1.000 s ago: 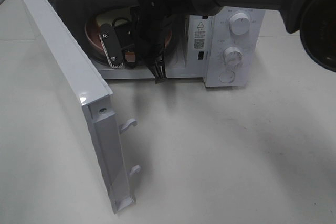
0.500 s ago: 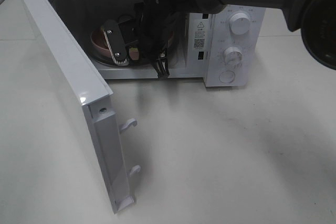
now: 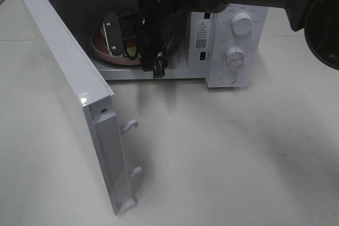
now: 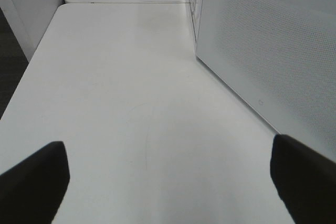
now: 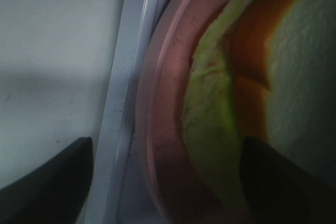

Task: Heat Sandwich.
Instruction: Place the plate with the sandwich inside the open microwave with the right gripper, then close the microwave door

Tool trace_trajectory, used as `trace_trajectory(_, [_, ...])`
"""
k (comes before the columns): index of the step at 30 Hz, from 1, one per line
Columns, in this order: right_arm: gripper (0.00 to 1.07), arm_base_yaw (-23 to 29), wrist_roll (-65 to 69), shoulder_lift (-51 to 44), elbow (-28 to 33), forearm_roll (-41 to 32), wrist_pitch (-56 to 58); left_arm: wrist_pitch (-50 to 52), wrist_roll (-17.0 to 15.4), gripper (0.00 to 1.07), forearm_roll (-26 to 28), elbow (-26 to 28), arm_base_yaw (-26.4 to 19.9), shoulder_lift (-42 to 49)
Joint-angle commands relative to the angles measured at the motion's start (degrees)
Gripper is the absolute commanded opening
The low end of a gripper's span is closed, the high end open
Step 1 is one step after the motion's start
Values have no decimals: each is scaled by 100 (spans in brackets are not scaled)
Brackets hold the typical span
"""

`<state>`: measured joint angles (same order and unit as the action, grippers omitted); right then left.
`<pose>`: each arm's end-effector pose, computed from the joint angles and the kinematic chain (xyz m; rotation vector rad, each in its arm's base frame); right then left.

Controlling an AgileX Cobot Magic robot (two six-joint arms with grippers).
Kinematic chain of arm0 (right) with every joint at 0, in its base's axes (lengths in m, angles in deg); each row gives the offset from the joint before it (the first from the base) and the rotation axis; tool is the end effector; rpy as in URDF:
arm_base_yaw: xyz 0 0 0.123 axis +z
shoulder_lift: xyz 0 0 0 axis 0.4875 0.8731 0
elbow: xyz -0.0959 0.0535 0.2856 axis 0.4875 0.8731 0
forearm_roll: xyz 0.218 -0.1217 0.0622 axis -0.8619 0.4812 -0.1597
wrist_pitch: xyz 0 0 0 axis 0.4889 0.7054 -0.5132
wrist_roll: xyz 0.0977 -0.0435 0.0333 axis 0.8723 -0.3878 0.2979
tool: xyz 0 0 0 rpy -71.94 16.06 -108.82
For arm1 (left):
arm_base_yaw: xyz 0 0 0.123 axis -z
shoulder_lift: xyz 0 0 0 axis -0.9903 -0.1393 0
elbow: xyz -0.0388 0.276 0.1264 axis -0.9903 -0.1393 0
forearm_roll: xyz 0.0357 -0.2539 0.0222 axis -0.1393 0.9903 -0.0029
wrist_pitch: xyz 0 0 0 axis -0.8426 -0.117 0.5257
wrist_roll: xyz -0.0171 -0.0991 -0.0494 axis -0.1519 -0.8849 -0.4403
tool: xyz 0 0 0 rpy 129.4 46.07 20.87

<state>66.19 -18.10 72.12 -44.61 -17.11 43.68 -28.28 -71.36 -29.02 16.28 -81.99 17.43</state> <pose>0.4542 0.3230 0.1681 -1.9870 1.5292 -0.4181 -0.0020 -0.0046 0.2721 0.0220 2.0200 -0.0435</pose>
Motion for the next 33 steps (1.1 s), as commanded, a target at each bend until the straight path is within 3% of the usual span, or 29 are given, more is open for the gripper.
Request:
trace_trajectory(1, [79,-29,160,-86,-40,17,-40,34,0,98,6,-17,23,149])
trace_trajectory(14, [76,-29,487,-235,-40,0,-11,34,0,98,6,-17,23,149])
trace_trajectory(33, [76,34,625,-991,1169,11,-166,34,0,98,6,-17,23,149])
